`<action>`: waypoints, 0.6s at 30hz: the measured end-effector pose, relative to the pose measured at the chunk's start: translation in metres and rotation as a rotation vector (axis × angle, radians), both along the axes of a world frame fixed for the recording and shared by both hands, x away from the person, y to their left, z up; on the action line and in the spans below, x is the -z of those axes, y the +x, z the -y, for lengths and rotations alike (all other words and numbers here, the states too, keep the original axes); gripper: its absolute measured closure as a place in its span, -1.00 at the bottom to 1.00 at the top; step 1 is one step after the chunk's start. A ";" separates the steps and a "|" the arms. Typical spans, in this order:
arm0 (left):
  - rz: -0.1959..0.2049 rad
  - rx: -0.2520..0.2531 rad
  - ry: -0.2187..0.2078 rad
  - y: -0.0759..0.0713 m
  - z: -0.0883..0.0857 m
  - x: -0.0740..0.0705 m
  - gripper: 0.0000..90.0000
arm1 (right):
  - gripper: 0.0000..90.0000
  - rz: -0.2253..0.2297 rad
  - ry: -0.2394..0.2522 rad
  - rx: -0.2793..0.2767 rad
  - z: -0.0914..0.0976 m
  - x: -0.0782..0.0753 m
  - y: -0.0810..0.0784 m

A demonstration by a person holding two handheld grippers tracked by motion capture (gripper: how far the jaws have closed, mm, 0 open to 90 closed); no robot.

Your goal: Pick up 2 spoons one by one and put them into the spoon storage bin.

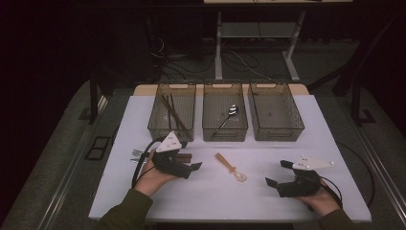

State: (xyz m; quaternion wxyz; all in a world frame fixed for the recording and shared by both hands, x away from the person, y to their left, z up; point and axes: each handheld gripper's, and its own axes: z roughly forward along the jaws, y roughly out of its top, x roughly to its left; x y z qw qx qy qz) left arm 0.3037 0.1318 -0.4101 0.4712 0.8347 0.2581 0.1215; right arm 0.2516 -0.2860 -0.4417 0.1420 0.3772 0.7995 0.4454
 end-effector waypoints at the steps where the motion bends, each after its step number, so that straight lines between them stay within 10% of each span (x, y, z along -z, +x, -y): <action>1: 0.000 -0.004 0.004 -0.003 -0.002 0.002 -0.91 | -0.75 -0.002 0.001 0.000 0.000 0.000 0.000; 18: -0.016 0.023 0.003 -0.029 -0.020 0.021 -1.00 | -0.75 -0.047 0.006 -0.025 -0.015 -0.017 0.010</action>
